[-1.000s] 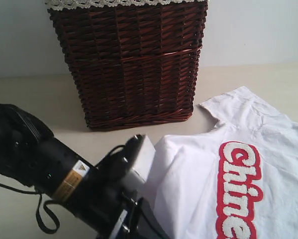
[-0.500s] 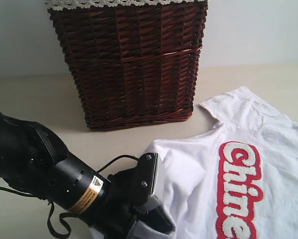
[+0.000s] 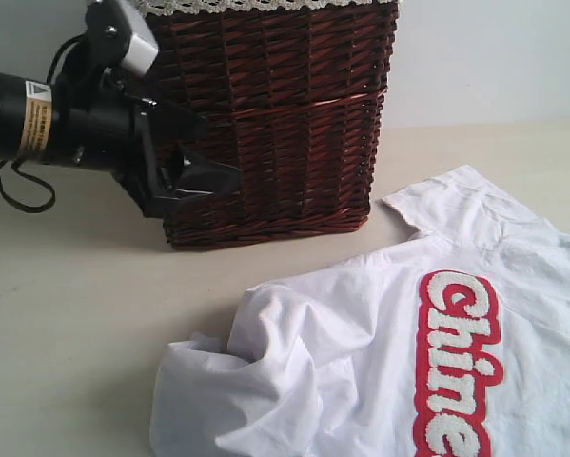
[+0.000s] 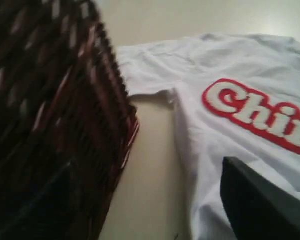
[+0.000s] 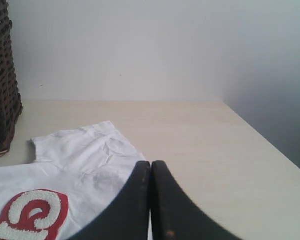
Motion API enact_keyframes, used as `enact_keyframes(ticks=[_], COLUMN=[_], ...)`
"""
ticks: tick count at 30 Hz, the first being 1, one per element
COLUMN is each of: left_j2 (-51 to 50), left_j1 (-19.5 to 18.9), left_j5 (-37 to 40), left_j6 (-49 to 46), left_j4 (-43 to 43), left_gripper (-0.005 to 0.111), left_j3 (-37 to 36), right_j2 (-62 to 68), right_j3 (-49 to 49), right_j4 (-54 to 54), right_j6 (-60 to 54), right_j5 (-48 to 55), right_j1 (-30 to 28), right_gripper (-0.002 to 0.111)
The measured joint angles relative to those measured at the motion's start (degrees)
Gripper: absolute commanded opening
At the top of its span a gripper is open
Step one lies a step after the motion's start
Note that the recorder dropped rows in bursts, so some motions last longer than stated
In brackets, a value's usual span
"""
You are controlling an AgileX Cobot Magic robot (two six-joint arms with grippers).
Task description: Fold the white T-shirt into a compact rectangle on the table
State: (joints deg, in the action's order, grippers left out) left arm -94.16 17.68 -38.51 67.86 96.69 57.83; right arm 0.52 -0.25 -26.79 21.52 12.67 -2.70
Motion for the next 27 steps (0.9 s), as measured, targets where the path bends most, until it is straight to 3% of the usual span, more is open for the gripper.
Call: enact_keyframes(ticks=[3,6,12,16,20,22,26,27], left_j2=[-6.0,-12.1,-19.7,-24.3,-26.7,-27.5,-27.7,-27.0], left_j1=[-3.5,-4.4,-4.4,-4.2,-1.7,0.3,2.6,2.7], left_j5=[-1.6,-6.2,-16.0,-17.0,-17.2,-17.2,-16.9,-16.3], left_j6=[1.7,2.3,1.3,-0.9,-2.6,-2.9,-2.9,-2.9], left_j4=[-1.1,-1.1,-1.1,0.6,2.3,3.0,3.3,3.3], left_gripper=[0.075,0.075,0.074,0.074,0.074,0.063,0.003,0.001], left_j3=[0.1,0.1,0.1,0.2,0.2,0.2,0.2,0.2], right_j2=[0.0,0.0,0.0,0.0,0.0,0.0,0.0,0.0], right_j3=[0.0,0.0,0.0,0.0,0.0,0.0,0.0,0.0], right_j4=[0.0,0.0,0.0,0.0,0.0,0.0,0.0,0.0], right_j6=[0.0,0.0,0.0,0.0,0.0,0.0,0.0,0.0], right_j5=[0.0,0.0,0.0,0.0,0.0,0.0,0.0,0.0], right_j1=[0.0,0.0,0.0,0.0,0.0,0.0,0.0,0.0], right_gripper=[0.0,0.0,0.0,0.0,0.0,0.0,0.0,0.0])
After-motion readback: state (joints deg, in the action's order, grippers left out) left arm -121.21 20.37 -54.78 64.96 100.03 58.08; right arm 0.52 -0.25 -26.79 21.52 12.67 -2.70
